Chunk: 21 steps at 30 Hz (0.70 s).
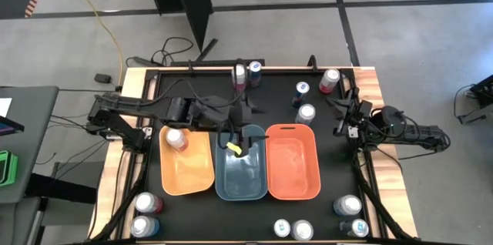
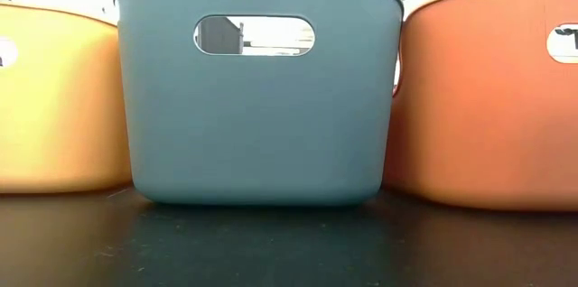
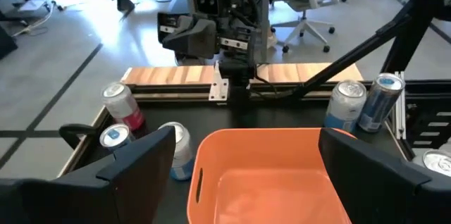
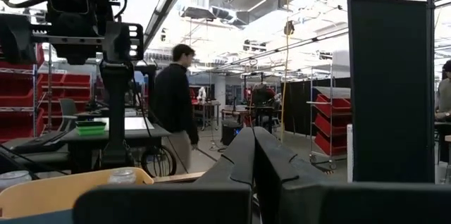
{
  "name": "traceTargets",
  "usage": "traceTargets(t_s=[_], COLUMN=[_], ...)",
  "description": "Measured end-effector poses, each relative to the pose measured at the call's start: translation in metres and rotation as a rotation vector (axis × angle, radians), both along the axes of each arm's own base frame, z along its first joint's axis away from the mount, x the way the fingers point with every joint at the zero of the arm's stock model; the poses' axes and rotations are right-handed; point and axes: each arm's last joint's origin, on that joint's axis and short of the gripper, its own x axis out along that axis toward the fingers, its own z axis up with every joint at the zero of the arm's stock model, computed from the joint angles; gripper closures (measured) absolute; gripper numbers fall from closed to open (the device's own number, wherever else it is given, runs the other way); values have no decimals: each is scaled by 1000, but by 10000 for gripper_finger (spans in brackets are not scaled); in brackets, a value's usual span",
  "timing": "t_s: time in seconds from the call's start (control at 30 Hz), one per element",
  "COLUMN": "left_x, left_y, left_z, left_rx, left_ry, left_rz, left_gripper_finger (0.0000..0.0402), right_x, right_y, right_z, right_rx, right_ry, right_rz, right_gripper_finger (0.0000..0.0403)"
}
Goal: Sort soda cans
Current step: Put the top right pink-white soda can into the yellow bin
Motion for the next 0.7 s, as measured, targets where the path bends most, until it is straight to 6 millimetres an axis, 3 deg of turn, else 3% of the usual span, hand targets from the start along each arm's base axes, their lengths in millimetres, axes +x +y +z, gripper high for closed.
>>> traceTargets(t_s=[0.7], left_x=[0], left_y=[0], left_z=[0], left_rx=[-1], left_ry=[0], left_rz=[0], left_gripper_finger=[56], right_x=[0], right_y=[-1], right_z=[7], right_rx=[-25], right_ry=[13], right_rz=[-28], right_gripper_finger=[381])
